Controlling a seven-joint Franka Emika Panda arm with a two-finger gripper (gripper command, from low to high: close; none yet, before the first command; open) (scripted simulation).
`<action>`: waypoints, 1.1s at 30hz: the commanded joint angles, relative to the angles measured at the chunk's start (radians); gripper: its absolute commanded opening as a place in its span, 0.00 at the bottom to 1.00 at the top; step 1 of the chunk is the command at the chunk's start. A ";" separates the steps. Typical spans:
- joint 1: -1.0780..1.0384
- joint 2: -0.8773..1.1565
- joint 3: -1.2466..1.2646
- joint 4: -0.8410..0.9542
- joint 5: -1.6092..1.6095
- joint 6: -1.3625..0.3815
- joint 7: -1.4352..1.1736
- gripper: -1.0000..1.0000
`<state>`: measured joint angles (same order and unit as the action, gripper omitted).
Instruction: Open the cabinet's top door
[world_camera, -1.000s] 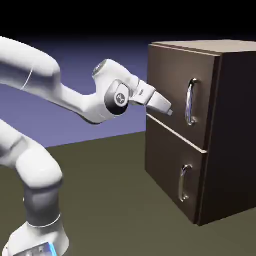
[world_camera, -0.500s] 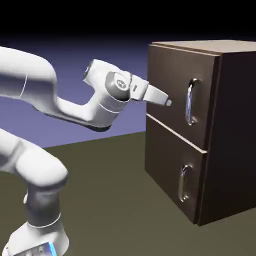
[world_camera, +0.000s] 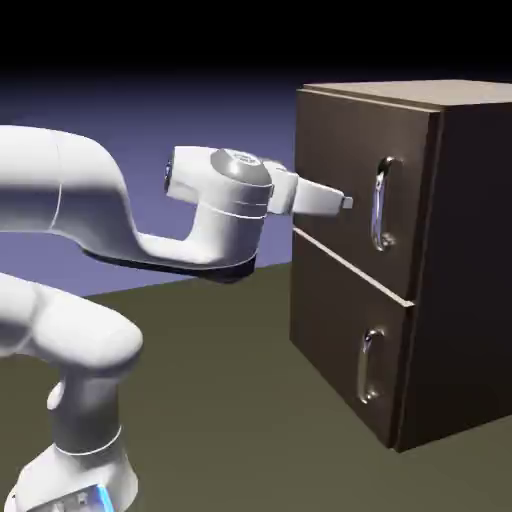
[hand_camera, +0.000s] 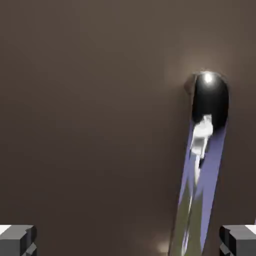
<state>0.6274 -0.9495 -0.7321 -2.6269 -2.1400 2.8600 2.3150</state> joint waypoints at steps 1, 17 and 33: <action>0.013 -0.008 -0.015 0.004 -0.044 -0.004 0.032 1.00; 0.220 -0.097 -0.239 0.080 -0.646 -0.062 0.474 1.00; 0.011 -0.121 0.015 -0.132 -0.368 -0.307 0.407 0.00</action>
<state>0.6379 -1.0702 -0.7169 -2.7591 -2.5096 2.5539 2.7224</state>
